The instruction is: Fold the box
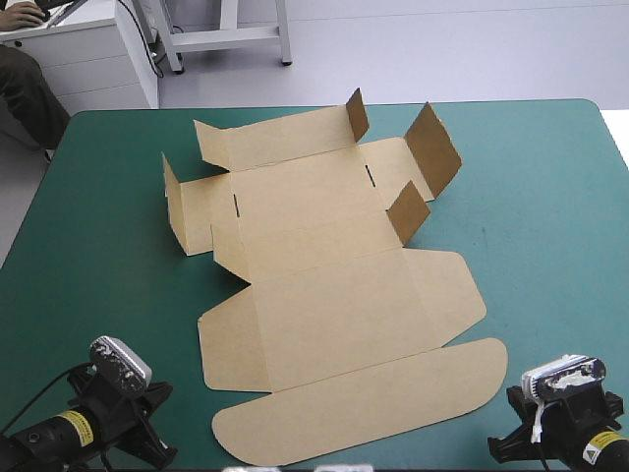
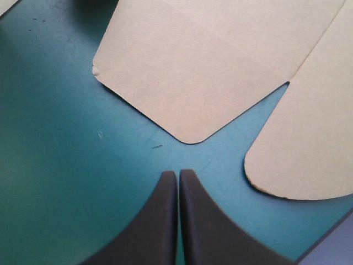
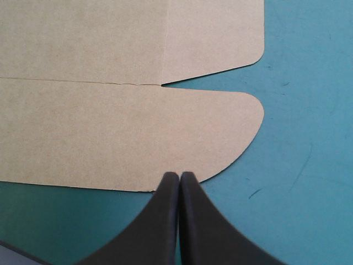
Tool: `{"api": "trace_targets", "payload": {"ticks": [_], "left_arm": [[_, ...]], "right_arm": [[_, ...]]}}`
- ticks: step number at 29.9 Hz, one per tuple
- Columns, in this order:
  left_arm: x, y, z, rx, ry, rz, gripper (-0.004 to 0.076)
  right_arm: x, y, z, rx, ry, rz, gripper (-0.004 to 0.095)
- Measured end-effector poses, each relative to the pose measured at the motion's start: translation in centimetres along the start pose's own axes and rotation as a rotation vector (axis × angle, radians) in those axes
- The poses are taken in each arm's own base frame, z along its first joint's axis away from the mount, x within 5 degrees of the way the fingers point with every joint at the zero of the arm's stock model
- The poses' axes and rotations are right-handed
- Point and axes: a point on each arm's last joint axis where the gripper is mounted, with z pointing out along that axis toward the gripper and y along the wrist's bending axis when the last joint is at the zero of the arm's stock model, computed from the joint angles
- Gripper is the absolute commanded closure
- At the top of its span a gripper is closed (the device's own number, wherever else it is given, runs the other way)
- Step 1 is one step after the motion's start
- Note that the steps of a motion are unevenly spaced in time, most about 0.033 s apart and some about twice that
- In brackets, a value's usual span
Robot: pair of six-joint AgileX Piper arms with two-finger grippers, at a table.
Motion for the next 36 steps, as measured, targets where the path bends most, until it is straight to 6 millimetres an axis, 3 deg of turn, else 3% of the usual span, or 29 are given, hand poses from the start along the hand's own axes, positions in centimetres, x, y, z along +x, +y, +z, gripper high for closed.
{"api": "trace_targets", "payload": {"ticks": [10, 13, 15, 19, 22, 36], "left_arm": [[0.00, 0.00, 0.00, 0.000, 0.000, 0.000, 0.0731], [-0.01, 0.00, 0.00, 0.000, -0.001, 0.000, 0.0731], [-0.01, 0.00, 0.00, 0.000, -0.001, 0.000, 0.0731], [-0.01, 0.00, 0.00, 0.000, -0.001, 0.000, 0.0731], [-0.01, 0.00, 0.00, 0.000, -0.001, 0.000, 0.0731], [-0.01, 0.00, 0.00, 0.000, -0.001, 0.000, 0.0731]], "right_arm": [[-0.01, 0.00, 0.00, 0.000, -0.001, -0.023, 0.0928], [-0.01, 0.00, 0.00, 0.000, -0.001, -0.022, 0.0878], [-0.01, 0.01, 0.00, -0.001, -0.001, -0.018, 0.0780], [-0.08, 0.34, -0.01, -0.037, -0.009, 0.004, 0.0385], [-0.15, 0.66, -0.03, -0.073, -0.016, 0.023, 0.0193], [-0.18, 0.90, -0.61, -0.090, 0.014, 0.103, 0.0180]]}}
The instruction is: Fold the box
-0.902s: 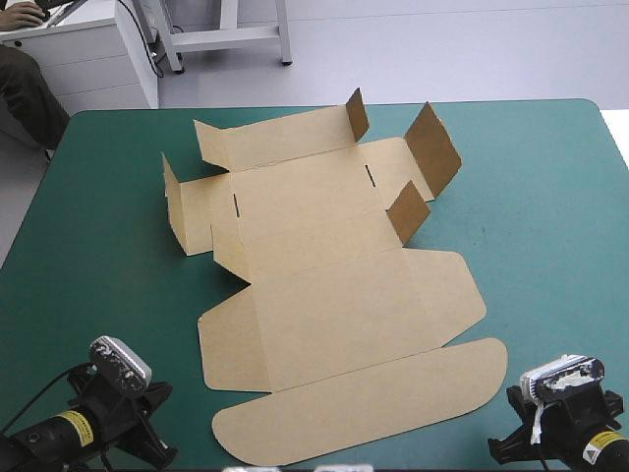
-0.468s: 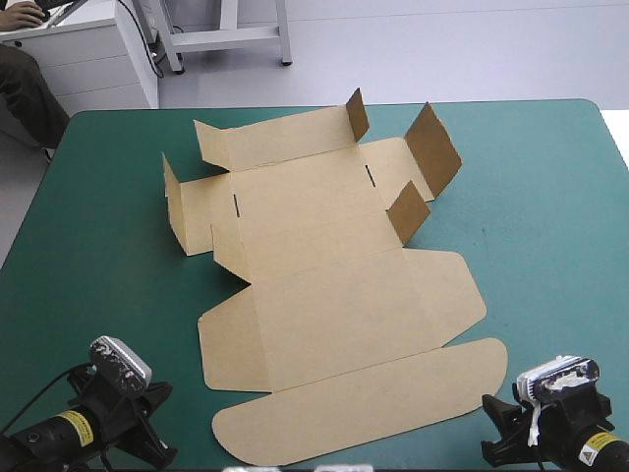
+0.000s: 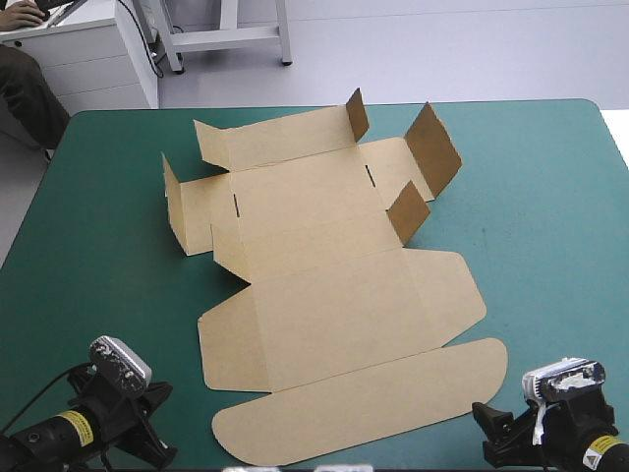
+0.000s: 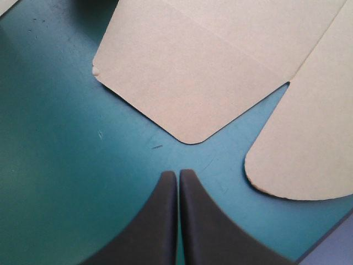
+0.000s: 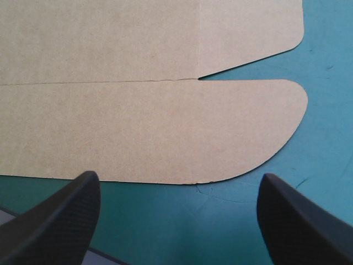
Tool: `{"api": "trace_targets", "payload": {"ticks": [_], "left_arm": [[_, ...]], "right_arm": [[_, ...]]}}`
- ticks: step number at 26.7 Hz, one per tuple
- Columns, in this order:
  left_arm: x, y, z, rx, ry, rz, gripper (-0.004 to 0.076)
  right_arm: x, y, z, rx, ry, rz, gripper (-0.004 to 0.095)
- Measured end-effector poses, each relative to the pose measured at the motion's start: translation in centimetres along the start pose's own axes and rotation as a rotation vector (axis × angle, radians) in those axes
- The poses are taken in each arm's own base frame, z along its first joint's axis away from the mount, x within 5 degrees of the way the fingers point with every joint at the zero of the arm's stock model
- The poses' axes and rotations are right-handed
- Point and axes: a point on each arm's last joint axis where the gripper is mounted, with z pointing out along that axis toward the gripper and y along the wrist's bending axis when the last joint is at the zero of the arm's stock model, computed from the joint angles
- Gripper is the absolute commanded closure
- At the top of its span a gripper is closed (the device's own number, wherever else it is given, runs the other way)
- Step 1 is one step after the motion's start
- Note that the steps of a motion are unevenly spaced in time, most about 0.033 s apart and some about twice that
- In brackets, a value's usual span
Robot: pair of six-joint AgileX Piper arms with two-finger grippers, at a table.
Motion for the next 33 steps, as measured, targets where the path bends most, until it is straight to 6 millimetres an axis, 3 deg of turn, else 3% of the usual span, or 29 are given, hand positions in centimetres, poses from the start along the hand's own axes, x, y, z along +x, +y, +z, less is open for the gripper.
{"api": "trace_targets", "payload": {"ticks": [8, 16, 24, 29, 33], "left_arm": [[0.0, 0.0, 0.0, 0.000, 0.000, 0.000, 0.0731], [0.0, 0.0, 0.0, 0.000, 0.000, 0.000, 0.0731], [0.0, 0.0, 0.0, 0.000, 0.000, 0.000, 0.0731], [0.0, 0.0, 0.0, 0.000, 0.000, 0.000, 0.0731], [0.0, 0.0, 0.0, 0.000, 0.000, 0.000, 0.0731]], "right_arm": [[-3.5, 0.0, -1.8, 0.057, -0.006, -0.039, 0.0180], [-9.9, -0.6, -0.4, 0.079, 0.092, -0.028, 0.0180], [-16.9, -1.8, 4.4, 0.069, 0.263, -0.011, 0.0180], [-23.9, -2.8, 9.7, 0.021, 0.314, -0.022, 0.0180], [-27.5, -3.1, 12.8, -0.038, 0.305, -0.030, 0.0180]]}}
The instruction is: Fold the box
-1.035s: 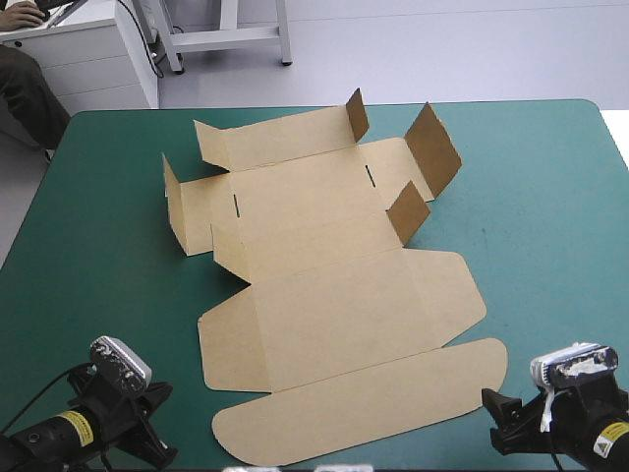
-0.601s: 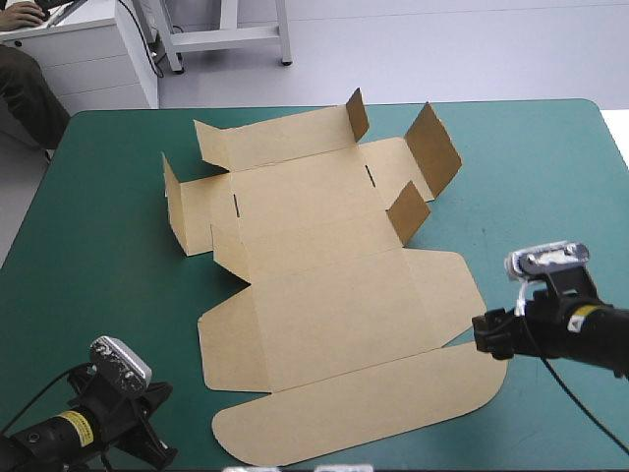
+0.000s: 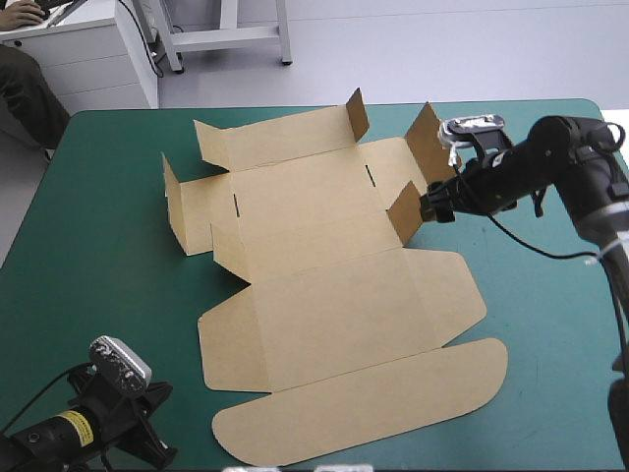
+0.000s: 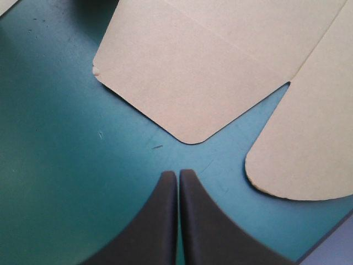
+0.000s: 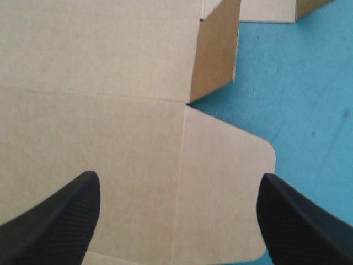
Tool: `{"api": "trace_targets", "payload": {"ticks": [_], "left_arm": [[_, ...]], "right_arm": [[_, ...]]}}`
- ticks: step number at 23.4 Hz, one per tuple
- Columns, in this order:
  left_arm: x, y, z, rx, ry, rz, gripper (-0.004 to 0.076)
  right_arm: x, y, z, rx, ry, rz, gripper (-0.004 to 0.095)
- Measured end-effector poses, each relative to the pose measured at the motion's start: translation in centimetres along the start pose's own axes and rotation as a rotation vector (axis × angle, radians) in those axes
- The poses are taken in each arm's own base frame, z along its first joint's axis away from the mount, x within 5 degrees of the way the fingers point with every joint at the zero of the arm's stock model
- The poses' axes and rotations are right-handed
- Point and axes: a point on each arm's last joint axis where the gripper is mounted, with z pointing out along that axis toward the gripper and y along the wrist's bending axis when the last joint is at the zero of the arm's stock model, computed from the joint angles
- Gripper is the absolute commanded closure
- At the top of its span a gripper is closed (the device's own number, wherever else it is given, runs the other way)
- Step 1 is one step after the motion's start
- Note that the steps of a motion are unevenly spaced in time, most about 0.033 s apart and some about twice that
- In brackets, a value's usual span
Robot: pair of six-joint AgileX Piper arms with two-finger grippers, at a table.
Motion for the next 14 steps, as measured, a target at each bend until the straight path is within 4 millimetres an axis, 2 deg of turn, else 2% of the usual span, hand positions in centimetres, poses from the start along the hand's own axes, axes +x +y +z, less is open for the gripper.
{"api": "trace_targets", "payload": {"ticks": [2, 4, 5, 6, 9, 14], "left_arm": [[0.0, 0.0, 0.0, 0.000, 0.000, 0.000, 0.0731], [0.0, 0.0, 0.0, 0.000, 0.000, 0.000, 0.0731], [0.0, 0.0, 0.0, 0.000, 0.000, 0.000, 0.0731], [0.0, 0.0, 0.0, 0.000, 0.000, 0.000, 0.0731], [0.0, 0.0, 0.0, 0.000, 0.000, 0.000, 0.0731], [0.0, 0.0, 0.0, 0.000, 0.000, 0.000, 0.0731]], "right_arm": [[-1.8, -0.4, 1.4, -0.019, -0.001, 0.004, 0.0180], [-3.4, -1.3, 4.0, -0.029, 0.027, 0.015, 0.0180], [-3.6, -1.5, 4.7, -0.030, 0.036, 0.017, 0.0180], [-4.1, -2.1, 6.3, -0.033, 0.063, 0.025, 0.0180], [-4.3, -2.9, 9.2, -0.039, 0.118, 0.043, 0.0180], [-3.9, -3.9, 12.5, -0.047, 0.192, 0.066, 0.0180]]}}
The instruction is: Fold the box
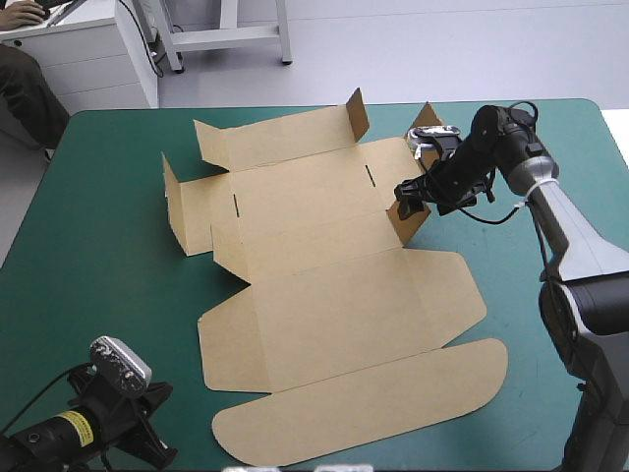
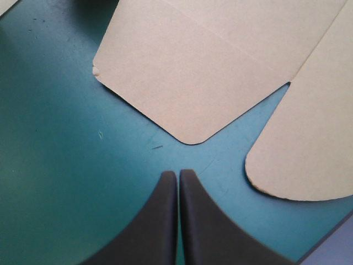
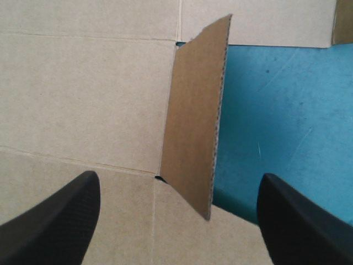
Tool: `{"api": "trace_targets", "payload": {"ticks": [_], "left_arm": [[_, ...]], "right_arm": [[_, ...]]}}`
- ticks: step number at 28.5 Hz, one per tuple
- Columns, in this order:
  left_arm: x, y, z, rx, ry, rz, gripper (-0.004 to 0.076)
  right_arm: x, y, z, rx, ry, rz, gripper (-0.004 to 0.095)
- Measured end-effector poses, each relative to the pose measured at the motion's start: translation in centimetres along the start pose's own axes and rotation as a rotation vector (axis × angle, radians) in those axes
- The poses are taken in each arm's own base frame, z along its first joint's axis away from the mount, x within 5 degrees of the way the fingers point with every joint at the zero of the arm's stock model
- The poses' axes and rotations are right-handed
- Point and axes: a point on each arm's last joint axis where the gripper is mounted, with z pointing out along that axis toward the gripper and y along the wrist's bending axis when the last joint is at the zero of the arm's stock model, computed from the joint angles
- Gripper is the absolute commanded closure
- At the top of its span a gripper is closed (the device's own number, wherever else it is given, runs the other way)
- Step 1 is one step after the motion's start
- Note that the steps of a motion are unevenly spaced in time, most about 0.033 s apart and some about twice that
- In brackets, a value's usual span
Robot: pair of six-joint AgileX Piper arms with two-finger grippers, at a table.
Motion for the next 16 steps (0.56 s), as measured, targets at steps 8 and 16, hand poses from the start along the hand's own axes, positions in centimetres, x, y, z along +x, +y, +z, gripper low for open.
{"api": "trace_targets", "payload": {"ticks": [8, 16], "left_arm": [[0.0, 0.0, 0.0, 0.000, 0.000, 0.000, 0.0731], [0.0, 0.0, 0.0, 0.000, 0.000, 0.000, 0.0731]], "right_arm": [[-0.9, -0.9, 2.8, -0.012, -0.022, 0.006, 0.0225], [-1.4, -0.8, 3.4, -0.047, -0.063, 0.000, 0.0322]]}}
